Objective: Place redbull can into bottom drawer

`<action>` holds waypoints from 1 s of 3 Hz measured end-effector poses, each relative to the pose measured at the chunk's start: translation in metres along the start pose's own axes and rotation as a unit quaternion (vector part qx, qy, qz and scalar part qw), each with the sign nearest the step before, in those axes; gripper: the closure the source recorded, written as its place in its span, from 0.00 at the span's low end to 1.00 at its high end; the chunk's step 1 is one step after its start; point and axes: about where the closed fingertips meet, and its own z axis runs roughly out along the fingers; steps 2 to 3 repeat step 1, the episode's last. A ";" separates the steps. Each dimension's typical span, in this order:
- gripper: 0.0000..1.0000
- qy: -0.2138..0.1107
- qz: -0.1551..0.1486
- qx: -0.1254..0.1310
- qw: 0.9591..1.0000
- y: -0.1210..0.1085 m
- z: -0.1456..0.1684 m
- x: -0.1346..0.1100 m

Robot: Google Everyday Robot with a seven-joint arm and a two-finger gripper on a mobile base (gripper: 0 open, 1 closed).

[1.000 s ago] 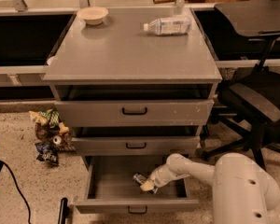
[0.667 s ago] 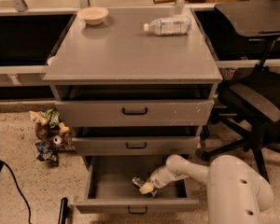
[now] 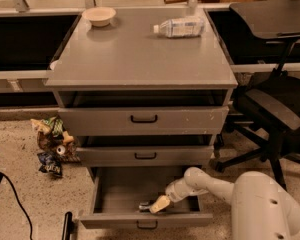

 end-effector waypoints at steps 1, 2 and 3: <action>0.00 -0.049 -0.014 0.010 0.999 0.005 -0.039 -0.004; 0.00 -0.049 -0.014 0.010 0.999 0.005 -0.039 -0.004; 0.00 -0.049 -0.014 0.010 0.999 0.005 -0.039 -0.004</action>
Offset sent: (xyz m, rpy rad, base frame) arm 0.0000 0.0000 0.0000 0.0000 0.0000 0.0000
